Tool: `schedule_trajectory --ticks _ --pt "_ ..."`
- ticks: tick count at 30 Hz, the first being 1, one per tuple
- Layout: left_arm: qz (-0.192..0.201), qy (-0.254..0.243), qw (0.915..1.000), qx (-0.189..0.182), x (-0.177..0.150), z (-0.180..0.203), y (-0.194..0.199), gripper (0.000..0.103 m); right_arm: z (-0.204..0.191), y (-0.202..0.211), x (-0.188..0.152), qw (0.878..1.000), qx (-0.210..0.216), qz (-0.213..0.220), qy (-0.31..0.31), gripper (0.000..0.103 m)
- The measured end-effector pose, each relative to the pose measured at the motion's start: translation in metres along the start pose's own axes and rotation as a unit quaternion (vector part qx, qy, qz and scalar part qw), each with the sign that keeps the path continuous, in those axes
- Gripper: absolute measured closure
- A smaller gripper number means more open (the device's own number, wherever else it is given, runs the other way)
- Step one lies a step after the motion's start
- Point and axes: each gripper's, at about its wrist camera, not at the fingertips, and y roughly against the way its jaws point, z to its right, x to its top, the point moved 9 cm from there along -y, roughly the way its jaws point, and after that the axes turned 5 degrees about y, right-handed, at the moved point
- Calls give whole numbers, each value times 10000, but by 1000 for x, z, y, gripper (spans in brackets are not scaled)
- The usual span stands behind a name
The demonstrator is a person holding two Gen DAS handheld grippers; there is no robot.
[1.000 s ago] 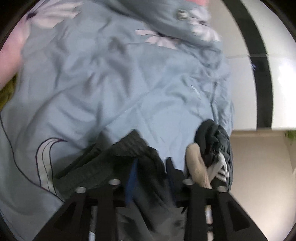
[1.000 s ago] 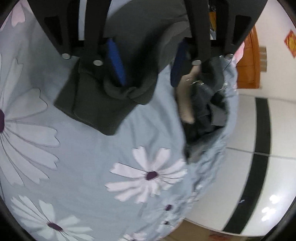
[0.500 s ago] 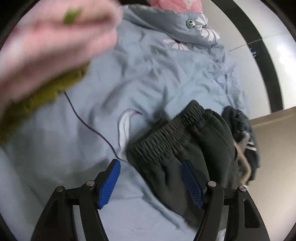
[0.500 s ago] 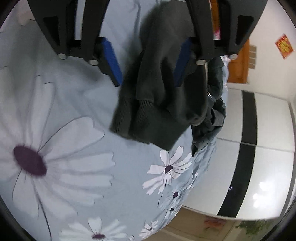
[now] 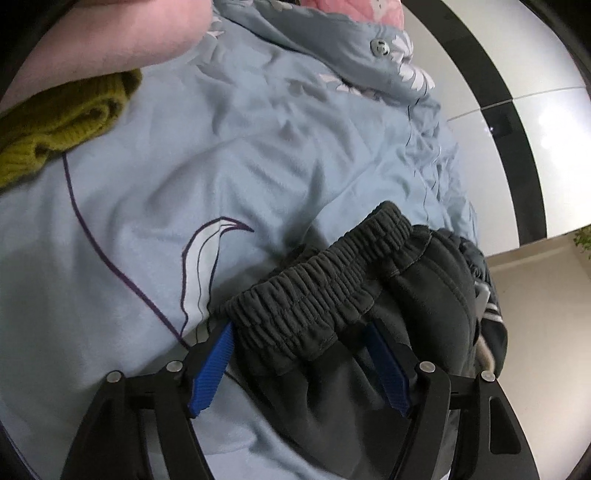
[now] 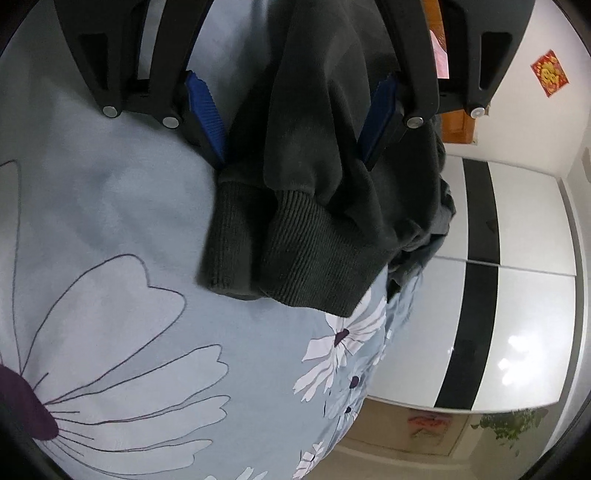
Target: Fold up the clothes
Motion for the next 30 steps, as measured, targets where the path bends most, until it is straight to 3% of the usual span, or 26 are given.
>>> schedule_trajectory --ticks 1,3,5,6,10,15,19,21,27,30 --pt "54 39 10000 -2 0 -1 2 34 0 0 0 10000 -26 16 -55 40" --pt "150 174 9997 48 0 -4 5 43 0 0 0 9998 -79 48 -166 59" --pt "295 280 9991 146 1 -3 11 58 -4 4 0 9997 -88 83 -219 74" --pt "319 335 9988 160 2 -3 15 59 -9 8 0 9997 -72 108 -209 83" --pt "419 101 9991 56 5 23 39 68 -39 31 -2 9998 67 195 -4 90" --pt "551 -466 9966 -390 8 77 87 70 -87 89 -12 9968 500 267 555 91" --pt "671 -948 9917 -549 4 81 133 71 -101 148 -27 9919 826 399 879 91" --pt "729 -1188 9883 -621 1 82 156 70 -80 161 -40 9937 666 310 851 91" --pt "-12 -864 9961 173 -10 3 115 70 55 138 -95 9976 -484 -450 -230 91" --pt "-299 -716 9961 425 -14 -27 100 70 79 135 -105 9958 -584 -442 -553 91"
